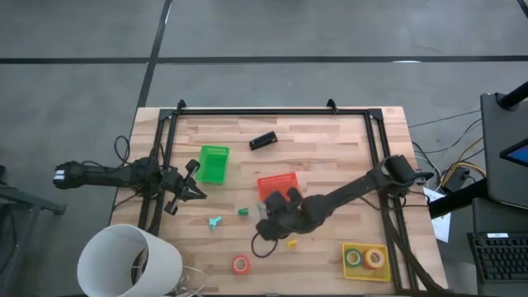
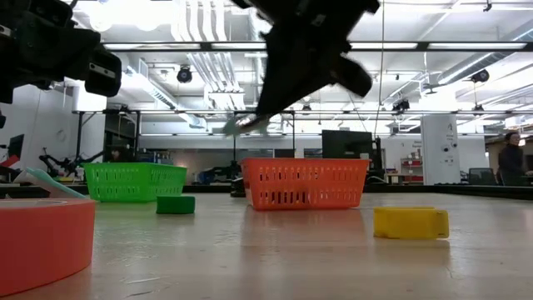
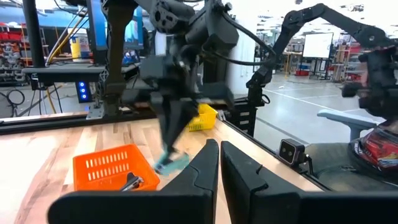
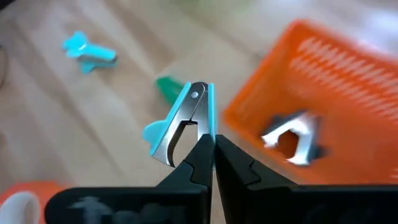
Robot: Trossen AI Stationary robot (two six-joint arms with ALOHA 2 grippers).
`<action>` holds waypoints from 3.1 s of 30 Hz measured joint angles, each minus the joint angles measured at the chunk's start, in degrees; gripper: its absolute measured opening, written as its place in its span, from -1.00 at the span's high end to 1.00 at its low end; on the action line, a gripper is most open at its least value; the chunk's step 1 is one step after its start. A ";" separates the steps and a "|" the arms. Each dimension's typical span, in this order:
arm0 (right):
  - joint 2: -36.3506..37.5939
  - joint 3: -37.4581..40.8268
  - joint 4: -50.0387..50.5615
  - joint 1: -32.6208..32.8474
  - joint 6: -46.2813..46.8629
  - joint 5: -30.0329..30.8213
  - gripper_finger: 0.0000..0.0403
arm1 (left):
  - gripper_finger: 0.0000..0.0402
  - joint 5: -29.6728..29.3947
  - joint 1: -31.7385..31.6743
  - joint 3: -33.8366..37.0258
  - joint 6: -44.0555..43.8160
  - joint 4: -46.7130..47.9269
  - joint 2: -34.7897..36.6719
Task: Pick and place Stapler, Stapler remover, tape
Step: Put the right blue staple remover into the orange bin, then put the blue staple remover into the orange bin
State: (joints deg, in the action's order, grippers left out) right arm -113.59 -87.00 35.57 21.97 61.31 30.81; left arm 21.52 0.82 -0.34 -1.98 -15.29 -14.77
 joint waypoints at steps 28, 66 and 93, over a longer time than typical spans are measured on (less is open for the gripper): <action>1.86 4.91 17.99 -3.68 7.73 8.26 0.96 | 0.88 -0.02 0.02 0.00 0.00 0.44 -0.02; 1.78 9.66 11.37 -4.32 6.98 8.39 0.67 | 0.88 -0.02 0.02 0.00 0.00 0.45 -0.02; 1.78 6.71 8.62 0.03 -0.95 12.78 0.43 | 0.88 -0.02 0.02 0.00 0.00 0.46 -0.02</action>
State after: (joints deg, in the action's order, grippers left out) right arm -111.81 -80.29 44.18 22.00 60.36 43.59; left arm 21.50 0.84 -0.34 -1.98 -14.83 -14.79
